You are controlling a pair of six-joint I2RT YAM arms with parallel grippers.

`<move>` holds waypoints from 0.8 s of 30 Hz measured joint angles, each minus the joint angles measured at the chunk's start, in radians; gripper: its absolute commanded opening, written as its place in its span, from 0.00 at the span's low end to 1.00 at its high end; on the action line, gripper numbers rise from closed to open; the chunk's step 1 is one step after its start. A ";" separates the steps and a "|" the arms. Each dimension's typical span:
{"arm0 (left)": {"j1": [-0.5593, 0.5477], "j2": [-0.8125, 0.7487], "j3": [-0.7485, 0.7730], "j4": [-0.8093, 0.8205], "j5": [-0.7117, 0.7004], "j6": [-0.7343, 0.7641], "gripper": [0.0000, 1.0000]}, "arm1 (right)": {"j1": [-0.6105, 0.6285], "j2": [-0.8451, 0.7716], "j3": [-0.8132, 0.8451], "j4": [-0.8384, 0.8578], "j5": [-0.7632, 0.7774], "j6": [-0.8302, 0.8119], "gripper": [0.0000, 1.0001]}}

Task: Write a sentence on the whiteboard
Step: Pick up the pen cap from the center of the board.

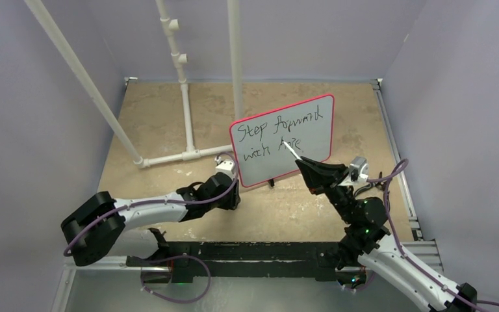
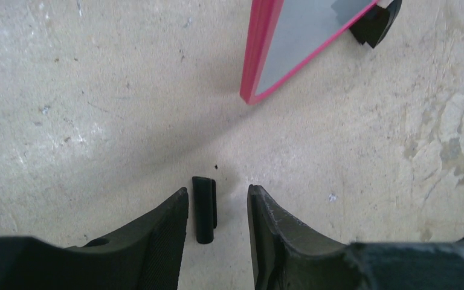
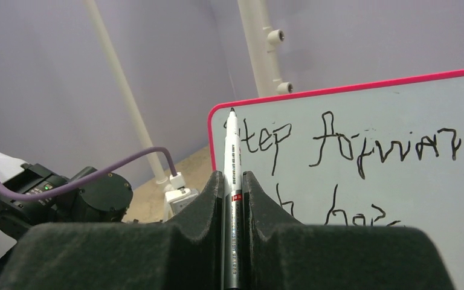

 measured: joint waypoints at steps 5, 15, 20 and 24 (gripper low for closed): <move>-0.023 0.062 0.053 -0.024 -0.070 0.000 0.32 | 0.000 -0.009 0.000 -0.010 0.014 -0.001 0.00; -0.077 0.119 0.099 -0.113 -0.169 -0.011 0.23 | 0.000 -0.009 0.000 -0.026 0.014 -0.001 0.00; -0.087 0.122 0.102 -0.133 -0.197 -0.028 0.02 | 0.000 -0.009 0.000 -0.029 0.014 -0.001 0.00; -0.088 0.108 0.089 -0.109 -0.199 -0.062 0.00 | 0.000 -0.009 0.000 -0.027 0.014 0.001 0.00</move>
